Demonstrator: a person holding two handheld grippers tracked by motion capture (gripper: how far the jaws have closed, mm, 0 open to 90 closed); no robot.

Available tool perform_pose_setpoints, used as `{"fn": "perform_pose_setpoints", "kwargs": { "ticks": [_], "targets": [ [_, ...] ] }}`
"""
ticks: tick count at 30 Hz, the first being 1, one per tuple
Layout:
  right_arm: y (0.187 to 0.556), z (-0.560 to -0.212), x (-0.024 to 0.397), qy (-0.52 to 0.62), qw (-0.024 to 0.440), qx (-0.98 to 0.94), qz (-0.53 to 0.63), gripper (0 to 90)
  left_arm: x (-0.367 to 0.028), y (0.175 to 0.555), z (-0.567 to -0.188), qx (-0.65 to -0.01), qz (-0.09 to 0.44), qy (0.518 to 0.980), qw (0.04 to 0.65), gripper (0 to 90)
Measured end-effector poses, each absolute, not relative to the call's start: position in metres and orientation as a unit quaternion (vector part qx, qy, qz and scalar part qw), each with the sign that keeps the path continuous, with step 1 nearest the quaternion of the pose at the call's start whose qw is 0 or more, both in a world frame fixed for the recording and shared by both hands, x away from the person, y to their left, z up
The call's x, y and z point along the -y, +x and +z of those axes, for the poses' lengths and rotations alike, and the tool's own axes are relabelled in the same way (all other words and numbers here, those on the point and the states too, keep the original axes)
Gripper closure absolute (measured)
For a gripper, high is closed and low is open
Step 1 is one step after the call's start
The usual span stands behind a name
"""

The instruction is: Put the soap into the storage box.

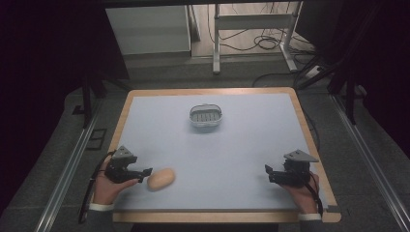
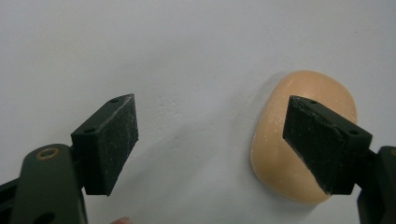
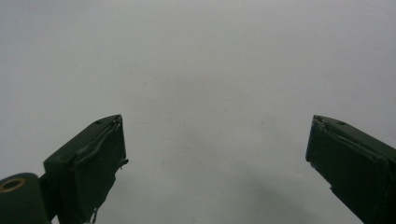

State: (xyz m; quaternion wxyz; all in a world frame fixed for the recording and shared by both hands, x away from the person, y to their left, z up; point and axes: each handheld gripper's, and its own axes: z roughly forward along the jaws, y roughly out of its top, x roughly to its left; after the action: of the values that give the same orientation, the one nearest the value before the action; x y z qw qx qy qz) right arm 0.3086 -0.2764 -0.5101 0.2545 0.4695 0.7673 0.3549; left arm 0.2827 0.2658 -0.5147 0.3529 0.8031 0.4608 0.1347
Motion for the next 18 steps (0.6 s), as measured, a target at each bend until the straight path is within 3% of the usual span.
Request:
{"fn": "perform_pose_setpoints", "kwargs": {
  "ticks": [18],
  "targets": [
    [0.3055, -0.5115, 0.2782, 0.468, 0.252, -0.764, 0.366, 6.6, -0.2653, 0.2838, -0.5136, -0.462, 0.140, 0.803, 0.349, 18.0]
  ]
}}
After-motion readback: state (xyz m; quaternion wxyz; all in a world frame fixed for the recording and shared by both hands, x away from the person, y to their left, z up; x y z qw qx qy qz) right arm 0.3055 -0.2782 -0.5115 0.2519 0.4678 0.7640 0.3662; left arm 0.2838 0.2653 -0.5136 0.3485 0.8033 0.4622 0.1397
